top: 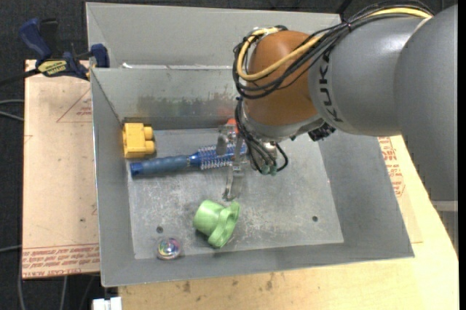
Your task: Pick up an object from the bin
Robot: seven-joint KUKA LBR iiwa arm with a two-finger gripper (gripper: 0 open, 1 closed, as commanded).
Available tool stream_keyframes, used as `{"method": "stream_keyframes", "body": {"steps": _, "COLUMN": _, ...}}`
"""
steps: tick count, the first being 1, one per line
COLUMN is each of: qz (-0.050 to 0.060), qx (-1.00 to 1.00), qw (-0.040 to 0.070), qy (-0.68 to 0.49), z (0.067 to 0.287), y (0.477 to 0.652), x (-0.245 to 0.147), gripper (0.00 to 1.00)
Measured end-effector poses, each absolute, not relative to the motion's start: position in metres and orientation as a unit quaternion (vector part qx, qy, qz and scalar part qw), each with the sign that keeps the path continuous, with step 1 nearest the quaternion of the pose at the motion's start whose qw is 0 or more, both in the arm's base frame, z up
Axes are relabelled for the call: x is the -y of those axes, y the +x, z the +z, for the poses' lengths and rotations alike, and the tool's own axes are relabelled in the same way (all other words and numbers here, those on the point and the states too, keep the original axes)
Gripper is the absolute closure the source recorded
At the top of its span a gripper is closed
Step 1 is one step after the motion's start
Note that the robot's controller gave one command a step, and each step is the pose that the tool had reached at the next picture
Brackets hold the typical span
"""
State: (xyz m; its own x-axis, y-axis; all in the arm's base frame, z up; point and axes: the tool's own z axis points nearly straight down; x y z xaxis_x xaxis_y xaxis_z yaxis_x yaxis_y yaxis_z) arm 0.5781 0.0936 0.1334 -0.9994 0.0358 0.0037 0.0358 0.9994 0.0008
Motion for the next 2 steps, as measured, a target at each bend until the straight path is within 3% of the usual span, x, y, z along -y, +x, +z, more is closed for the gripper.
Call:
{"method": "stream_keyframes", "body": {"steps": 1, "qz": 0.0, "qx": 0.995, "qw": 0.002, "qy": 0.098, "z": 0.1, "y": 0.53, "x": -0.097, "gripper": 0.0}}
{"method": "stream_keyframes", "body": {"steps": 2, "qz": -0.002, "qx": 0.997, "qw": -0.004, "qy": 0.079, "z": 0.1, "y": 0.604, "x": -0.146, "gripper": 0.0}}
